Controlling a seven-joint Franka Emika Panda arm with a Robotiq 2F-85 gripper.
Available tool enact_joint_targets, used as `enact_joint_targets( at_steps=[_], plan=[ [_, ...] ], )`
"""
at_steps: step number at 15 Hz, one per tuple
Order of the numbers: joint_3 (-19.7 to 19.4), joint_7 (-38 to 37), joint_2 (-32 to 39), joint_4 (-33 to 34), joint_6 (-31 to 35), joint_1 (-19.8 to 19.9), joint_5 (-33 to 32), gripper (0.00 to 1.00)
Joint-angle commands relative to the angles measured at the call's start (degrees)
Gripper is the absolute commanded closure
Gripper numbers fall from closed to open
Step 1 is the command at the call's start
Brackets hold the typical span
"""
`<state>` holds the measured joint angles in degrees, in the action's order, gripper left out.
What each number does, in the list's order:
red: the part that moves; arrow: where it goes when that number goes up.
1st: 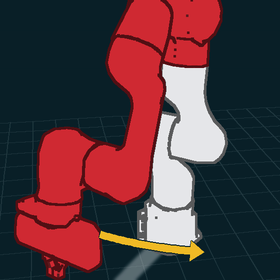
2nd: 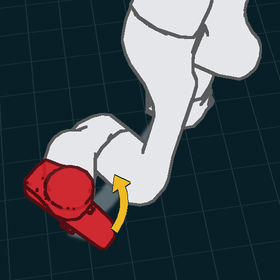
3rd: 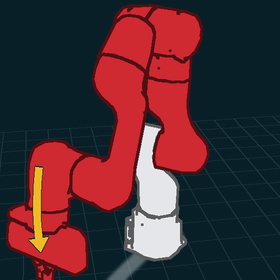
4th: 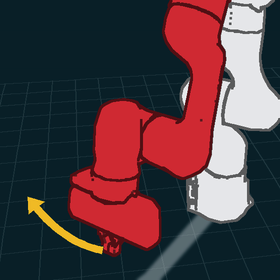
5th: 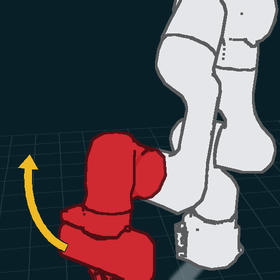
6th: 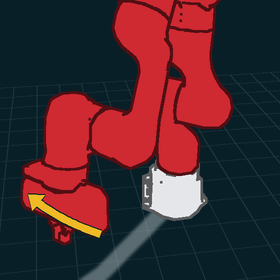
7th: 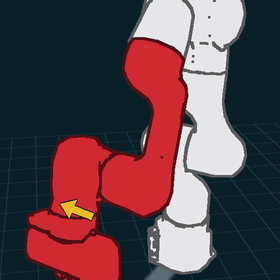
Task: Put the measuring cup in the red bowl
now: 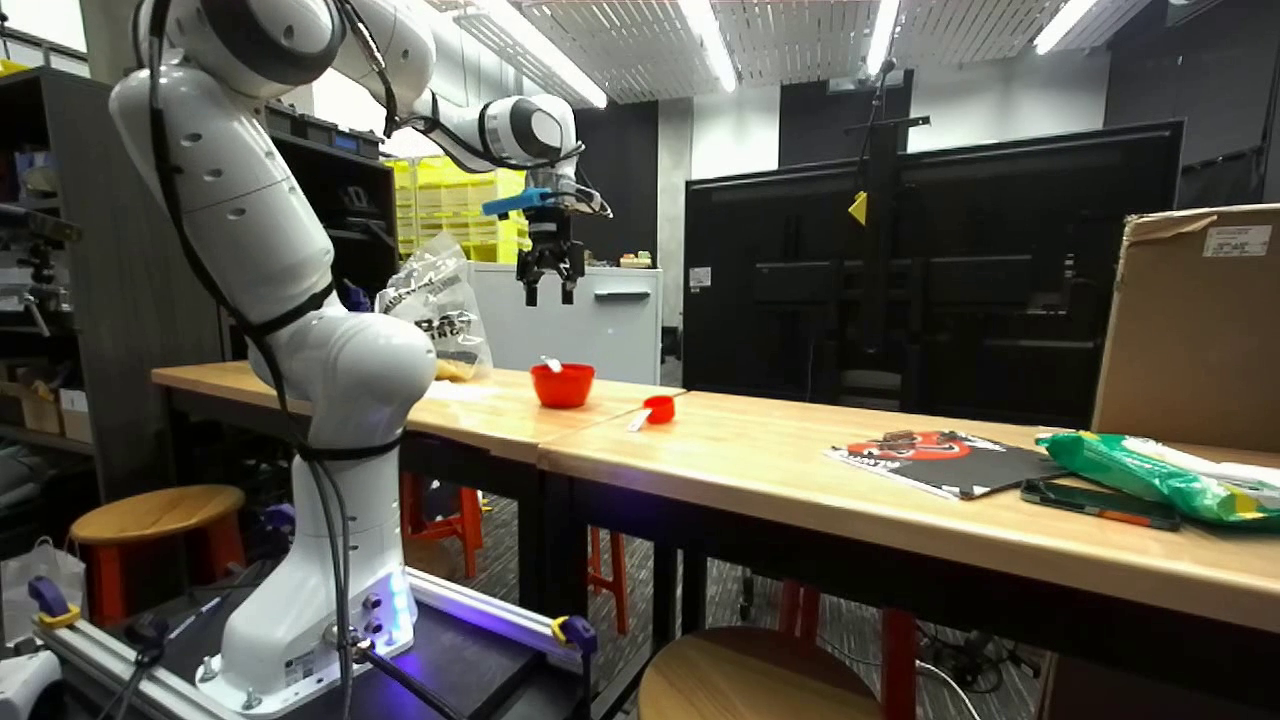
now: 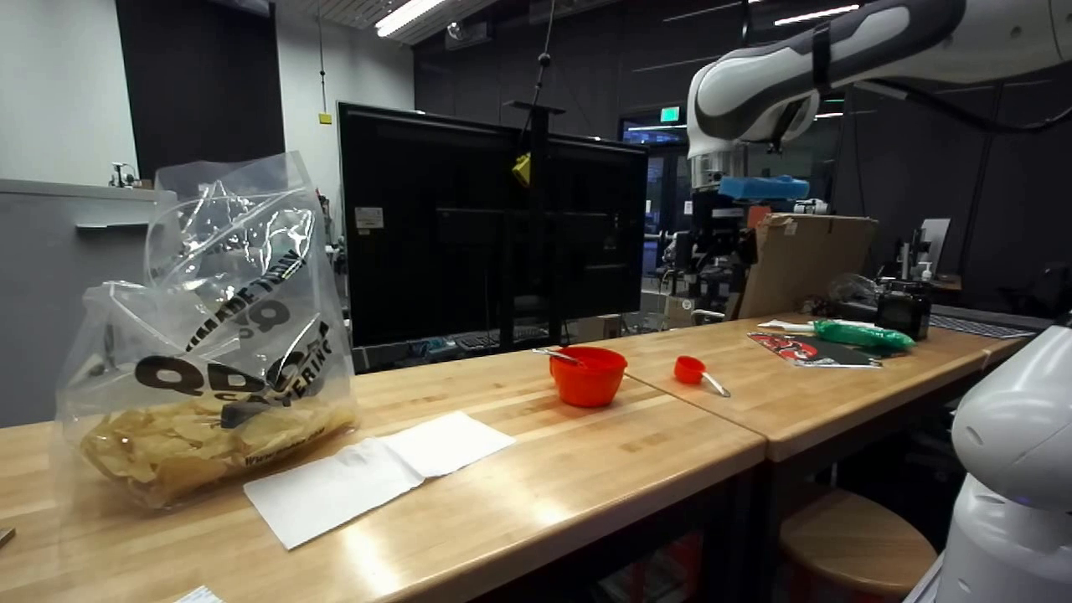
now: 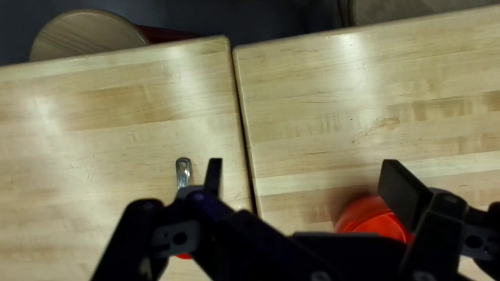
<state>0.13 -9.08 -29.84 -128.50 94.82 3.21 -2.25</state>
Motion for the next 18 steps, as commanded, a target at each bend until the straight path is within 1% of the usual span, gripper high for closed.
enact_joint_targets(
  at_steps=[1, 4, 6, 9, 11, 15, 18],
  plan=[
    [-4.8, 5.6, -2.5, -1.7, 2.8, 0.8, 2.3, 0.0],
    [-8.9, 4.1, -2.7, -4.7, 7.4, 3.5, 6.4, 0.0],
    [-10.7, 3.7, -2.4, -6.3, 10.1, 5.3, 8.3, 0.0],
    [-13.4, 5.2, -2.6, -8.1, 11.8, 7.4, 10.7, 0.0],
    [-14.2, 6.9, -2.9, -8.1, 9.8, 8.3, 10.2, 0.0],
    [-15.2, 11.0, -3.0, -7.1, 2.0, 10.0, 6.7, 0.0],
    [-14.4, 13.5, -2.4, -6.9, -3.4, 10.4, 2.3, 0.0]
  ],
)
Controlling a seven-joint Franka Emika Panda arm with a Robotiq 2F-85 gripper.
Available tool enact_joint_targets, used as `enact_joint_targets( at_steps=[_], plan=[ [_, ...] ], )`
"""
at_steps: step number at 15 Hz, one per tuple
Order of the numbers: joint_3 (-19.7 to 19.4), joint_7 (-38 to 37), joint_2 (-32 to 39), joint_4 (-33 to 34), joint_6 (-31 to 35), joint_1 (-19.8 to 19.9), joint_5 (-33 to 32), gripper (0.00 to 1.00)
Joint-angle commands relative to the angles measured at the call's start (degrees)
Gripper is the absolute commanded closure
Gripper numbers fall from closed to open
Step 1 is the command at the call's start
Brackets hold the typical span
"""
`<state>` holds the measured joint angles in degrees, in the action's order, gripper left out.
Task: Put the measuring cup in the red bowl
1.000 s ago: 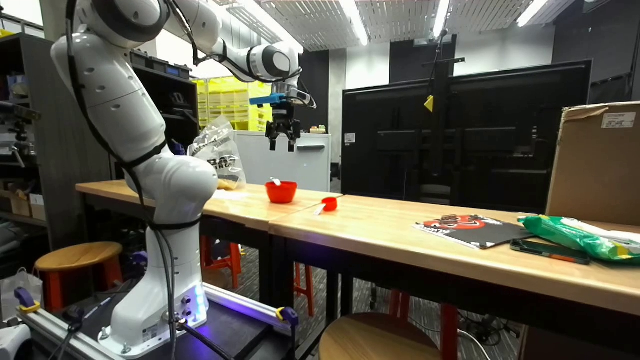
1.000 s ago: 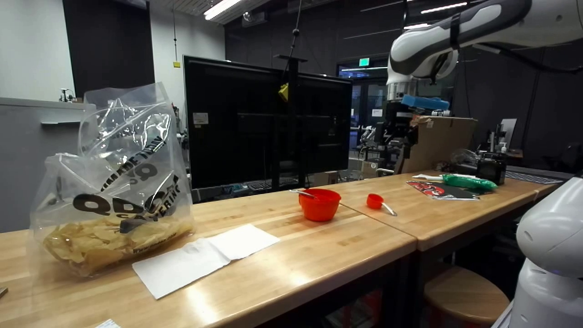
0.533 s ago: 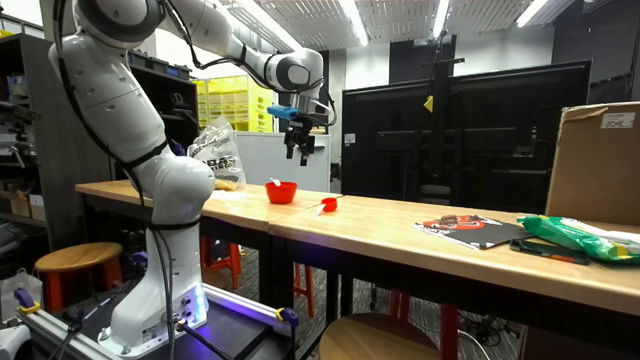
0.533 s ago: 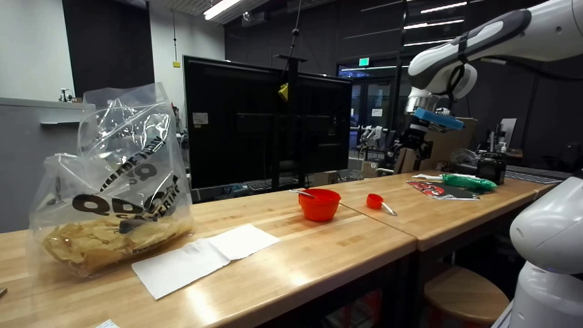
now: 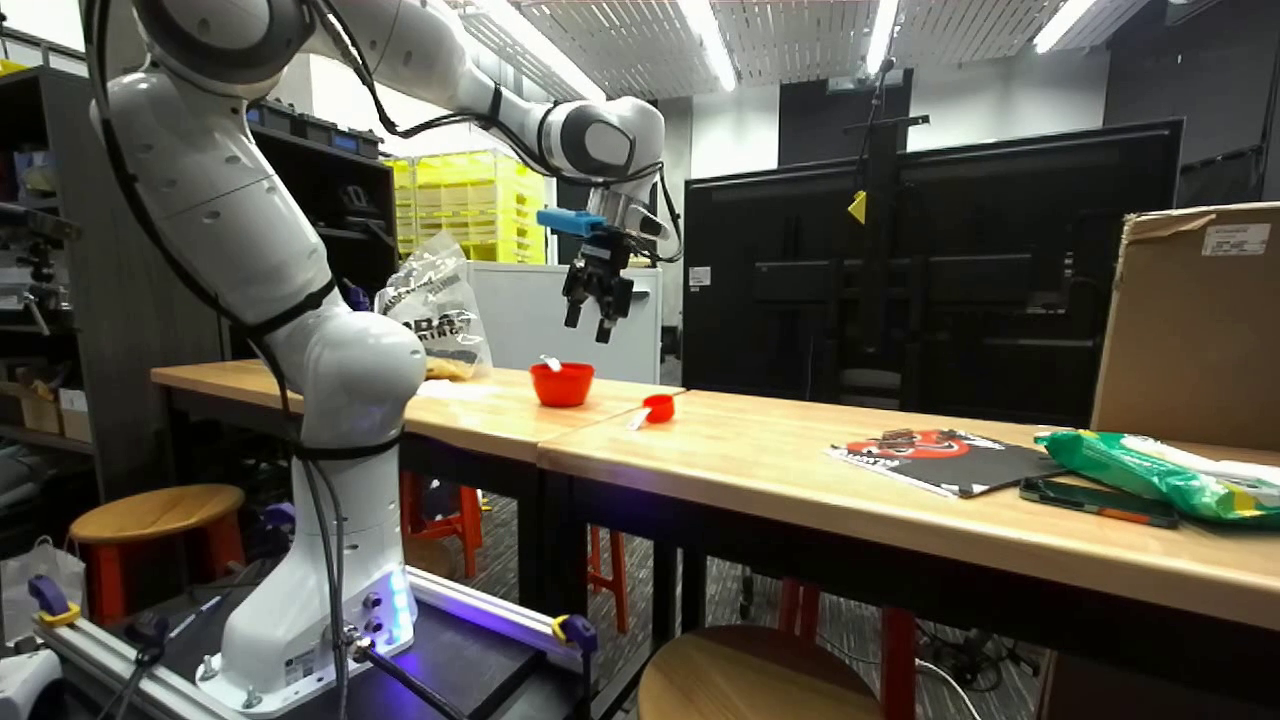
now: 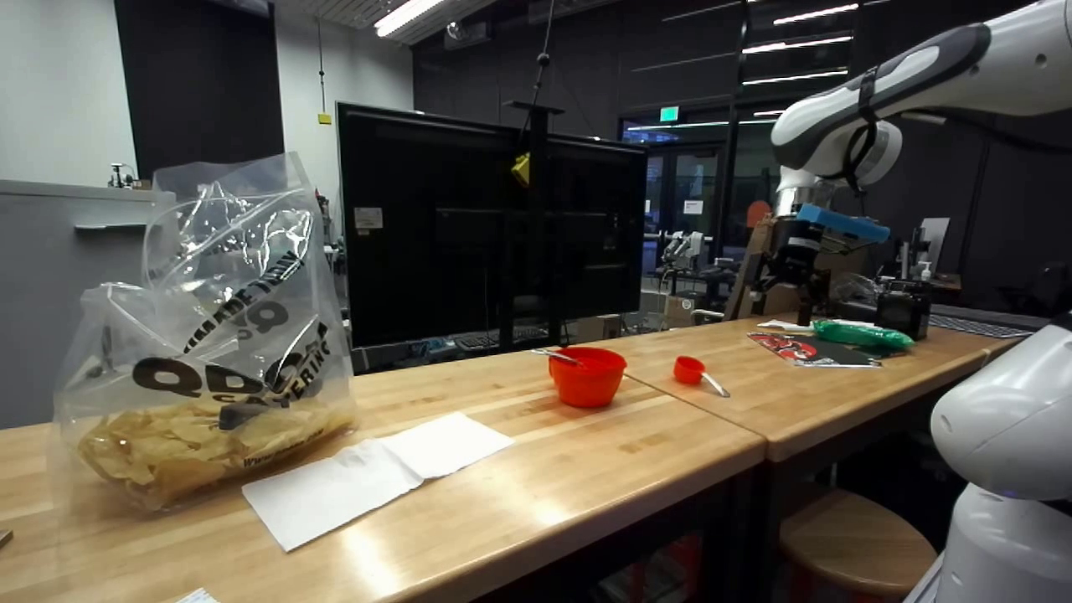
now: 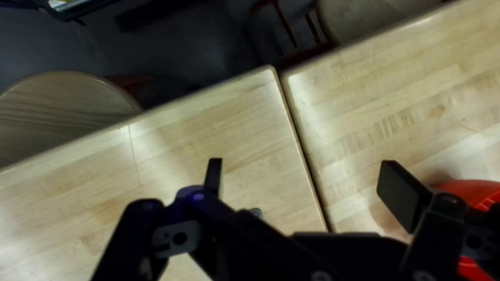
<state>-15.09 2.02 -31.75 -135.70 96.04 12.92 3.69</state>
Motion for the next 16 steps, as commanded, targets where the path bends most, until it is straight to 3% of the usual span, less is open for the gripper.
enact_joint_targets(
  at_steps=[1, 4, 9, 13, 16],
  plan=[
    [1.4, 2.5, 0.0, 0.3, -6.0, 0.5, -5.7, 0.0],
    [4.0, 1.0, -0.1, -0.9, -5.6, -0.6, -10.0, 0.0],
    [9.4, -9.1, 0.2, -6.7, 10.6, -1.7, -9.7, 0.0],
    [9.4, -11.6, 2.4, -10.5, 19.1, -2.0, -7.9, 0.0],
    [7.0, -5.6, 2.2, -11.4, 20.2, -2.9, -6.3, 0.0]
  ],
)
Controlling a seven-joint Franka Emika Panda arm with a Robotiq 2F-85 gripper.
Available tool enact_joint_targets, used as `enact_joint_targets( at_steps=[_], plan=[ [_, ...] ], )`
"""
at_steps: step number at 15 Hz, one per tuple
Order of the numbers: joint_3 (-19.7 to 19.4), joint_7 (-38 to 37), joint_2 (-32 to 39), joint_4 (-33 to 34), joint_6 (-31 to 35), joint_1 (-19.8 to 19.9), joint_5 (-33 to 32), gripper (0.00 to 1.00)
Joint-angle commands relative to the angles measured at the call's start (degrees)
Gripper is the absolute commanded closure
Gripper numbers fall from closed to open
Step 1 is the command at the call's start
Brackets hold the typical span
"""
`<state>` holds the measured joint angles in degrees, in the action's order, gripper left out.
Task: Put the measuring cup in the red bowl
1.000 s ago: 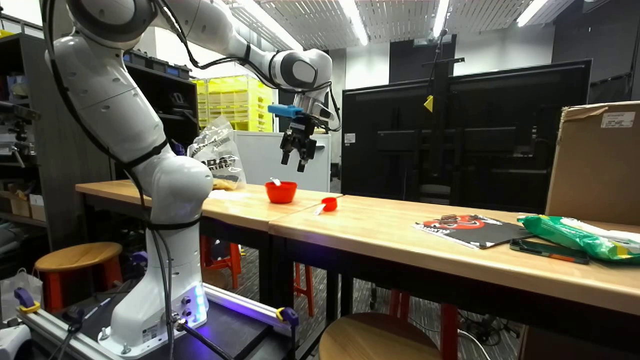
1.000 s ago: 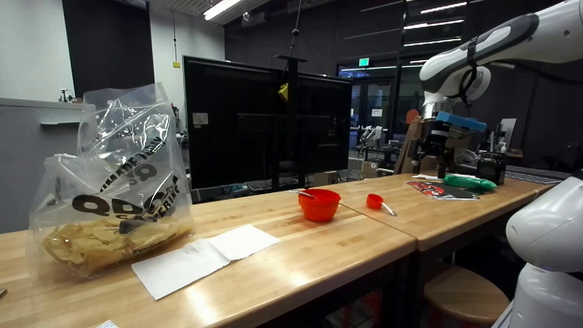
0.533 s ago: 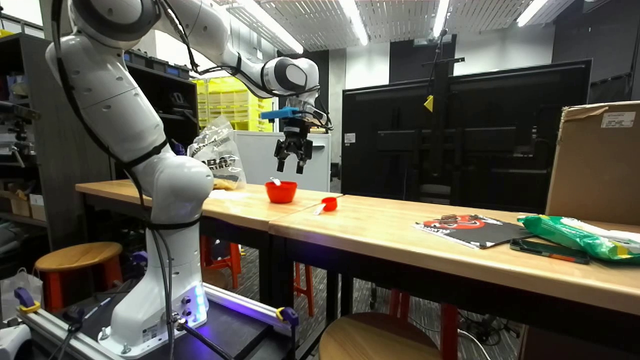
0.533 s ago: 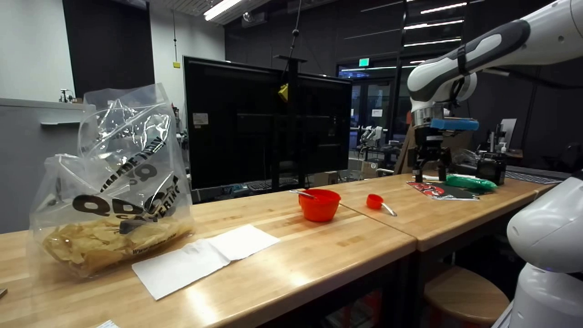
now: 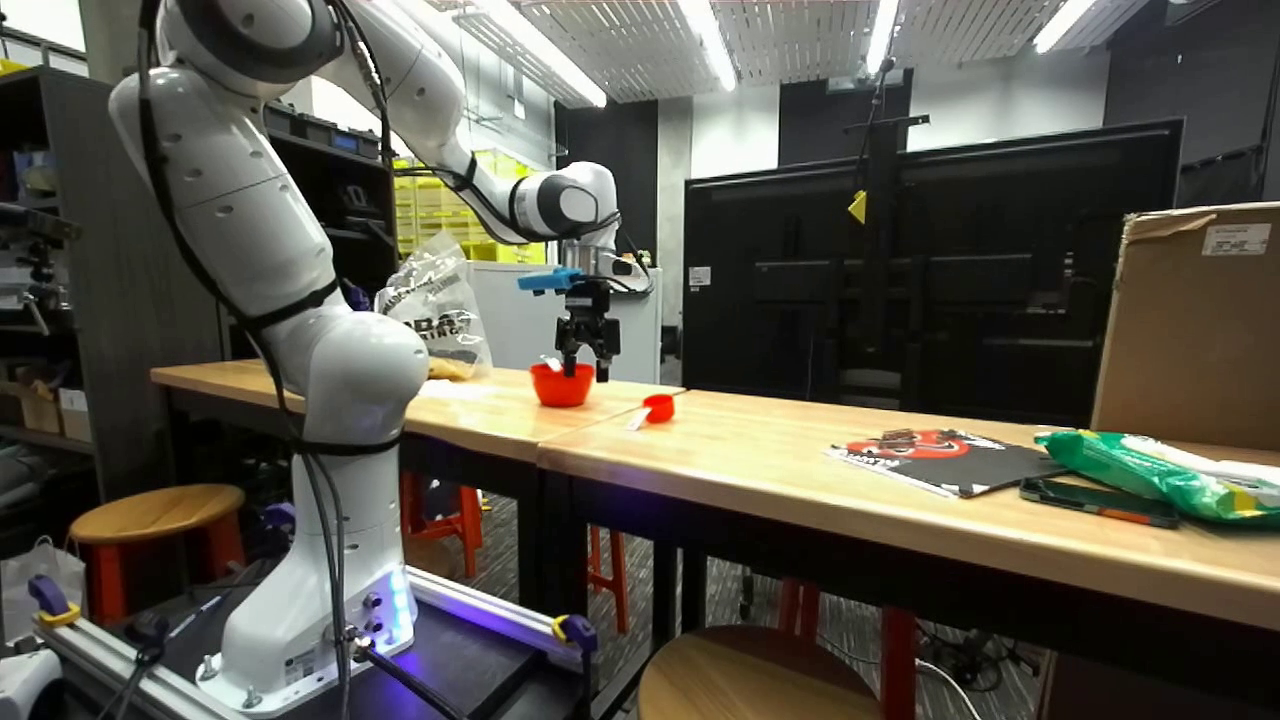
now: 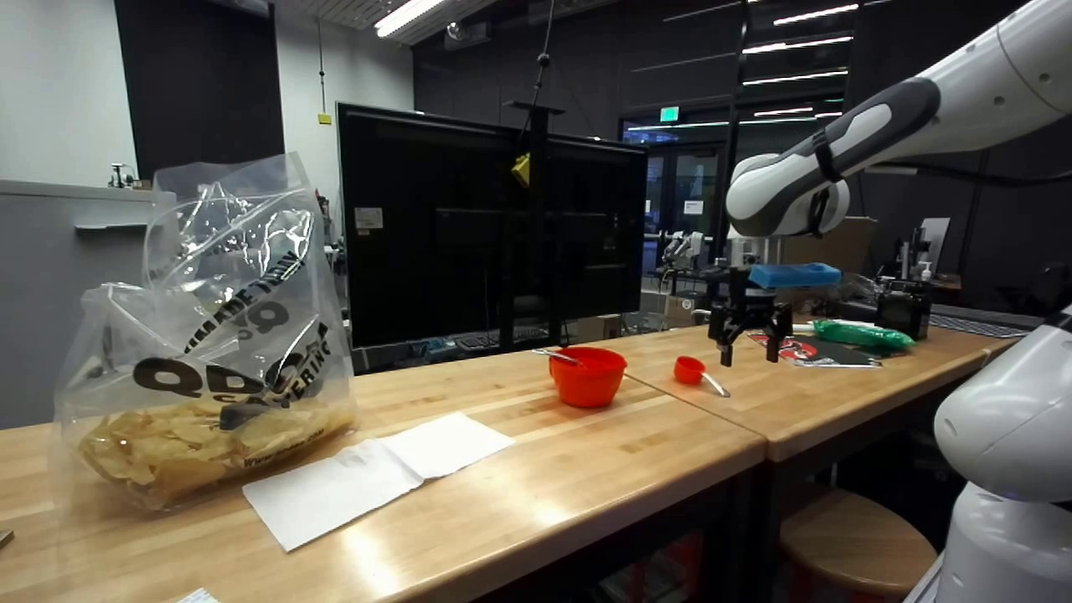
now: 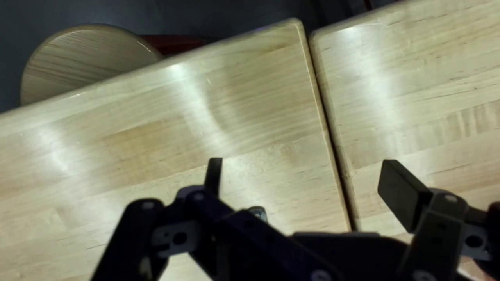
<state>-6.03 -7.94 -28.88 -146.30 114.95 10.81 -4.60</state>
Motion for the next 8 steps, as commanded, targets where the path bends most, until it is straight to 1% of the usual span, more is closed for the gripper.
enact_joint_targets(
  at_steps=[1, 5, 8],
  plan=[
    [-2.9, 7.0, -0.9, -0.7, 1.0, -1.0, 2.6, 0.0],
    [-5.0, 15.2, -1.3, -0.8, 4.5, -1.8, 4.1, 0.0],
    [-5.5, 18.3, 0.2, -0.8, 9.1, -2.4, 4.2, 0.0]
  ],
)
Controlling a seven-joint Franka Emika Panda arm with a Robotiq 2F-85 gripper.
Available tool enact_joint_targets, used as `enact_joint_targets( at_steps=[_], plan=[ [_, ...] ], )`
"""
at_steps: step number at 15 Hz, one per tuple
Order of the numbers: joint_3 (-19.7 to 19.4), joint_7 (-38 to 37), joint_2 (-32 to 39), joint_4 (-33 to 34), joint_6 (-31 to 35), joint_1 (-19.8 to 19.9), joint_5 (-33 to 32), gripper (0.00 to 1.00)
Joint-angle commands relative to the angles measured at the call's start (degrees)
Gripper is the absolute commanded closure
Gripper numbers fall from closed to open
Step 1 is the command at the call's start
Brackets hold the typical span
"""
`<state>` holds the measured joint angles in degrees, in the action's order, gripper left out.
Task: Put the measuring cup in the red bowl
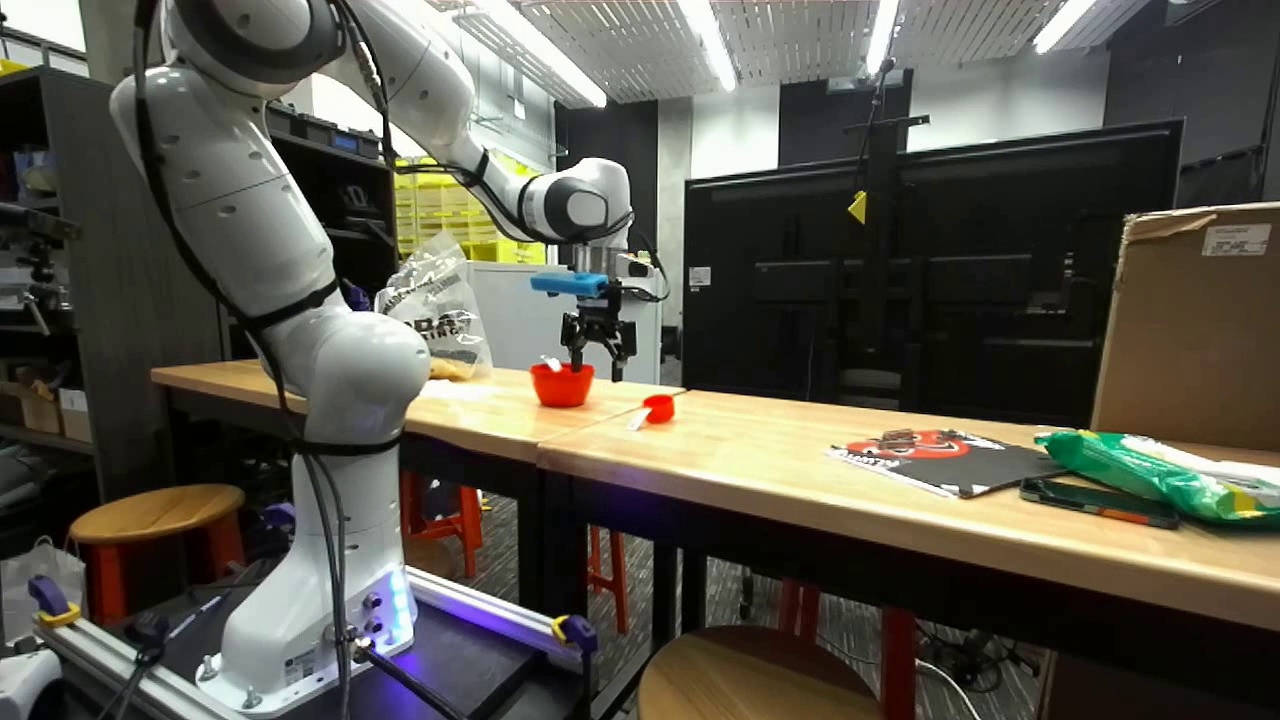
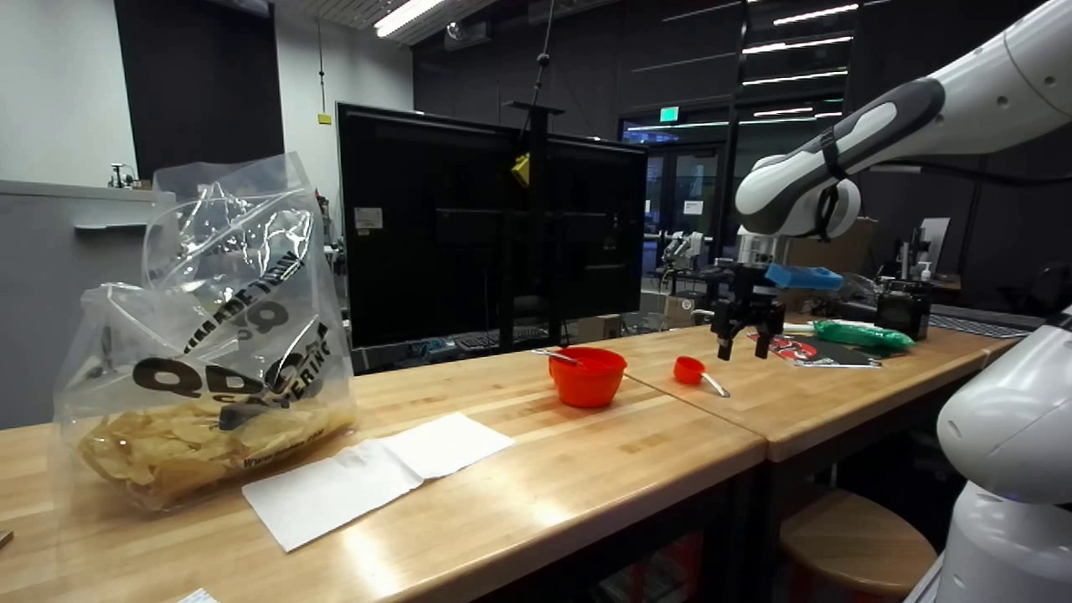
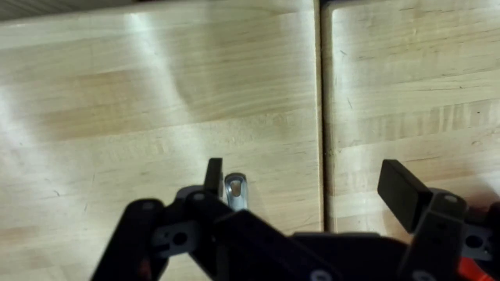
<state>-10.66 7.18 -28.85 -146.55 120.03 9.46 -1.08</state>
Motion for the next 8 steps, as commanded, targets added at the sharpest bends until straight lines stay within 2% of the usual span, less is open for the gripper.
enact_joint_targets(
  at_steps=[1, 8],
  plan=[
    [-0.5, 3.1, 1.1, -0.3, 5.1, -1.0, 0.1, 0.0],
    [0.4, 3.2, 9.3, 4.4, 9.3, -3.4, 0.8, 0.0]
  ],
)
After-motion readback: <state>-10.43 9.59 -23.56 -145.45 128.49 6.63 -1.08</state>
